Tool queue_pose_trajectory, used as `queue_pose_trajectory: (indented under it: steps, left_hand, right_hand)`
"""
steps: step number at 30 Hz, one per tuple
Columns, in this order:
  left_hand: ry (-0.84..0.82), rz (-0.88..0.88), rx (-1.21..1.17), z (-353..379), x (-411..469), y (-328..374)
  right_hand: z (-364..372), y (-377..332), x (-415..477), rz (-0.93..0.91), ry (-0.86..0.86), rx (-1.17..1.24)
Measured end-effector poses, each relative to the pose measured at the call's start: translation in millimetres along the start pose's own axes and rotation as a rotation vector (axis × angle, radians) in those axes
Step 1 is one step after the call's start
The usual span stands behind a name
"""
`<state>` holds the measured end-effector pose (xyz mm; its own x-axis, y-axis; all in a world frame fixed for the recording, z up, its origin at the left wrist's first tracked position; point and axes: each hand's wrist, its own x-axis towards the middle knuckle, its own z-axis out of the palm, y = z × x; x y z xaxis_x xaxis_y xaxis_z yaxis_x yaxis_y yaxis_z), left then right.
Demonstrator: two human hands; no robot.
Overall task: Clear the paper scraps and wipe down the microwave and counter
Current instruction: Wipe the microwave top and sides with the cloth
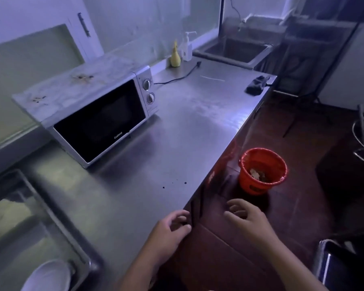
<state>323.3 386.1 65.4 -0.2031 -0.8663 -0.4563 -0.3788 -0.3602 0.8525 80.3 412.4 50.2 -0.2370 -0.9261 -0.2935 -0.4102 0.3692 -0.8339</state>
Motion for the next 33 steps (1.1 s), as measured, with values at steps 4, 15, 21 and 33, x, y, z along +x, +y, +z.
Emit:
queue_pose_trajectory:
  steps: [4, 15, 21, 33]
  left_hand:
    - [0.002, -0.016, 0.022, 16, 45, 32]
    - [-0.105, 0.065, 0.195, 59, 248, 138]
    - [-0.197, 0.137, 0.409, 82, 339, 200]
    - [-0.079, -0.112, 0.753, 133, 521, 247]
  right_hand:
    - [-38, 14, 40, 0.020, 0.022, 0.047]
    - [-136, -1, 205, 0.080, 0.132, -0.034]
    - [-187, -16, 289, 0.117, 0.163, -0.067]
    - [-295, -19, 600, 0.069, 0.042, -0.463]
